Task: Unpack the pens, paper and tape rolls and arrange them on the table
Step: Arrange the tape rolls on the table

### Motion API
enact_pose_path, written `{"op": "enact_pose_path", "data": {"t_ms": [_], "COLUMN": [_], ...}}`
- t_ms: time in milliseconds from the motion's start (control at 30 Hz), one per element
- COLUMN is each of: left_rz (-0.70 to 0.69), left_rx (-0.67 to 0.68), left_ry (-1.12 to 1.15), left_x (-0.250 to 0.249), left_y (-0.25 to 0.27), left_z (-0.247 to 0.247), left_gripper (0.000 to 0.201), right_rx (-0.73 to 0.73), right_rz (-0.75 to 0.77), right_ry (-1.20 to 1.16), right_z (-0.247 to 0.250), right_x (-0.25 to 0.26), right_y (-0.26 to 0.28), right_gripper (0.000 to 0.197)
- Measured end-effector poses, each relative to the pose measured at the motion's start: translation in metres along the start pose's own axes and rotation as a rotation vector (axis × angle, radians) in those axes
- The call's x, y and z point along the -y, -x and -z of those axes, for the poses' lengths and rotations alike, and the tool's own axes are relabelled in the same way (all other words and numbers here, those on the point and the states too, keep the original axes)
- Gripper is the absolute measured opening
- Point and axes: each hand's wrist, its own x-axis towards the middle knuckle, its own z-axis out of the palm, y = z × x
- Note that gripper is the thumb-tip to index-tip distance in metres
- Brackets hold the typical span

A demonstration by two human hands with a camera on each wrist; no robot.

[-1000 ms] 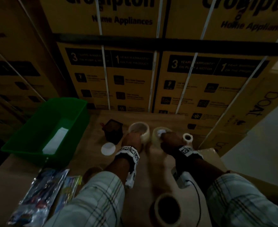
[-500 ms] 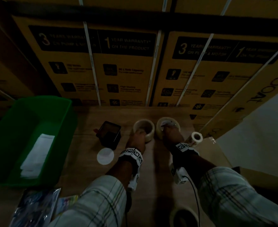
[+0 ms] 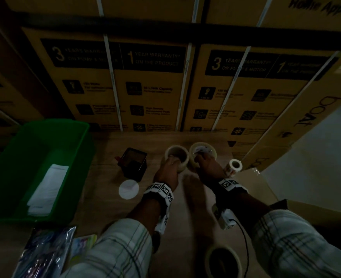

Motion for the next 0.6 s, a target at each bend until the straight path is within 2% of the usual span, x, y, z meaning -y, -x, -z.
{"op": "enact_pose_path", "data": {"t_ms": [133,233,300,467,600], "left_rz": [-0.019,-0.053,-0.032,0.061,0.075], "left_rx": [-0.02,-0.047,-0.015,0.087,0.112], "left_ry": [-0.096,-0.139,-0.148,-0.206,-0.184], "left_x": [-0.026,-0.044,-0.055,-0.081,-0.093], "left_y": [0.025,0.051,0.072,0.129,0.172], "left_z": [0.01,0.009,0.003,-0.013,-0.037], "left_gripper": [0.042,0.036,0.036,0.036,0.037], "right_rx": [-0.036,-0.033,-0.017,0.025,0.023], "right_rz": [0.1,0.137,0.139,0.19,0.256], "right_ry": [-0.007,-0.007,-0.013,-0.107,-0.124], "right_z": [0.017,0.032,0.037,0.022,0.001], "right_x": [0.003,0.004,0.003,-0.005,-0.015], "right_y": [0.032,0.063,0.088,0.159,0.21], "right_gripper": [0.024,0.025,0.027,0.027,0.026]}}
